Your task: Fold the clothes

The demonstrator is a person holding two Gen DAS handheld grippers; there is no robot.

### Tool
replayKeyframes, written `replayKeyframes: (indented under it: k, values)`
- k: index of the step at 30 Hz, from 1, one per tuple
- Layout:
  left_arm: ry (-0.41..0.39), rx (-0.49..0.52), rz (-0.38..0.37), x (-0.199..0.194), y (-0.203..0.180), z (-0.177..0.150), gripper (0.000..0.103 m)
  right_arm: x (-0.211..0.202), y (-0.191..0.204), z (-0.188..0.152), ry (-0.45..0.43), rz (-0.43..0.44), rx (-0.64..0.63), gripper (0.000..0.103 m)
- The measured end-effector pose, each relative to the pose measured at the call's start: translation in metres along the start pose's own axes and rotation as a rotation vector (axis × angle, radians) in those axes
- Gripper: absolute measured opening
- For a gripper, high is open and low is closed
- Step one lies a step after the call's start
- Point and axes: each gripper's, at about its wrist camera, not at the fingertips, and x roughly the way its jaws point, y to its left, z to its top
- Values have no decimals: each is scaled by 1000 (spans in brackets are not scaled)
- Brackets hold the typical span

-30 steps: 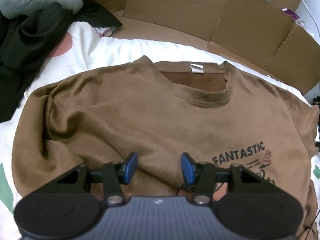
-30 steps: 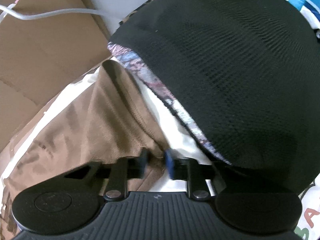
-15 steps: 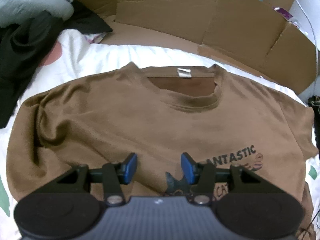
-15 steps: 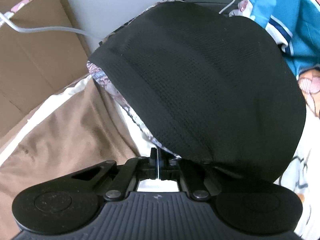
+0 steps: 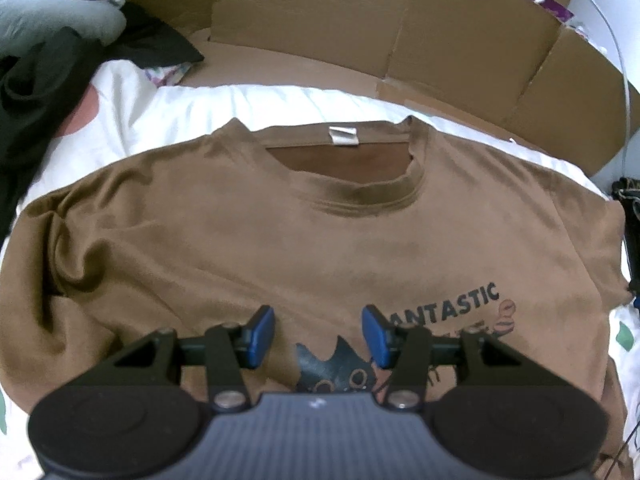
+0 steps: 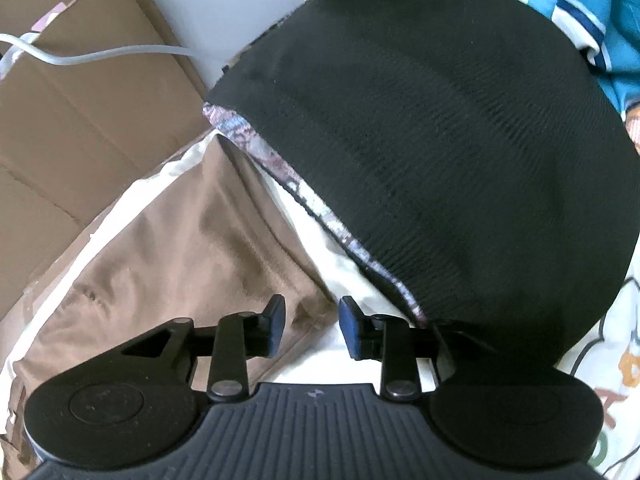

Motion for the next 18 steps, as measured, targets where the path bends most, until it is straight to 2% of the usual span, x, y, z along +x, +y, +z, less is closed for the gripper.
replayKeyframes:
  k: [3,4,5,9,14,18]
  values:
    - [1,-5,2,-1,3,-1,52,8,2,-2,8,-16,16,31]
    - [0,-6,2,-1,4,-1,52,10,3,-3,4,-23,16,11]
    - [-1,-7,3,-2,6,-2,52,10,2,-4,-2,-27,18,6]
    - [-3,-18,5,-4,13,-3,52,3,0,-7,-32,-50,6,5]
    - [-9,-16,4,-6,14,-2,52,6,-2,-12,-12,-92,3,6]
    - [-15,-14,4,-8,15,-1,52,-12,6,-14,-84,-75,-38,8]
